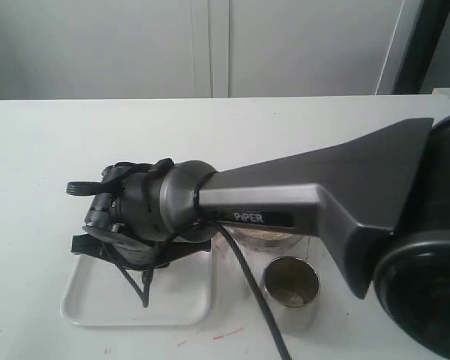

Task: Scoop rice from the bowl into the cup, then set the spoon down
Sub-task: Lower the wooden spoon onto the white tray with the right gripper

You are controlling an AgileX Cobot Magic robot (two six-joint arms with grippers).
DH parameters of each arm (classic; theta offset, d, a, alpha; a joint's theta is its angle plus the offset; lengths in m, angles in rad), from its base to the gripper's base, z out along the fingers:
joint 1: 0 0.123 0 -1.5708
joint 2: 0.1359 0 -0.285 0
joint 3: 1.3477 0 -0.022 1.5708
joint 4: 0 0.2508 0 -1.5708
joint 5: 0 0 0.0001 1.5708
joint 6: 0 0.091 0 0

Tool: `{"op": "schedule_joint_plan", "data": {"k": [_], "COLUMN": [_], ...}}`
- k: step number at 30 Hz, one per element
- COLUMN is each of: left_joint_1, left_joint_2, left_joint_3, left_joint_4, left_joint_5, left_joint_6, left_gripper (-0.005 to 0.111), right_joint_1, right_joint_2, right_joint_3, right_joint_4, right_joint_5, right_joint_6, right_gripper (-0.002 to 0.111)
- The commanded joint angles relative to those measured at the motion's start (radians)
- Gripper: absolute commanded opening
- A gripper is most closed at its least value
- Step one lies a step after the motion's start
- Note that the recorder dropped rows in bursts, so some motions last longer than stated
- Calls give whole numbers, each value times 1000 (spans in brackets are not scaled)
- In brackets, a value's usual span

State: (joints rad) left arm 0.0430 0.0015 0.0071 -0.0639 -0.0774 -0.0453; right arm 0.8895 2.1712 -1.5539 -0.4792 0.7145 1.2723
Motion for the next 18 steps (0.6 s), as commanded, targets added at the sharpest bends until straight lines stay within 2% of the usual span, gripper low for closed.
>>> {"op": "schedule_joint_plan", "data": {"k": [1, 13, 18], "left_joint_1": [-10, -10, -10], "left_joint_2": [-1, -1, -1], "left_joint_3": [-7, -7, -7], "left_joint_4": [-3, -3, -3], "left_joint_5": [-4, -4, -4], "left_joint_6": [-4, -4, -4], "left_gripper": [14, 14, 14], "right_joint_1": [-4, -4, -4], "right_joint_2": [-4, 18, 20], "right_joint_3": [-7, -7, -7], "right_joint_4": [-22, -12, -12], "right_joint_5": [-7, 14, 14], "right_joint_6": [5, 3, 3], "right_gripper": [0, 1, 12]}}
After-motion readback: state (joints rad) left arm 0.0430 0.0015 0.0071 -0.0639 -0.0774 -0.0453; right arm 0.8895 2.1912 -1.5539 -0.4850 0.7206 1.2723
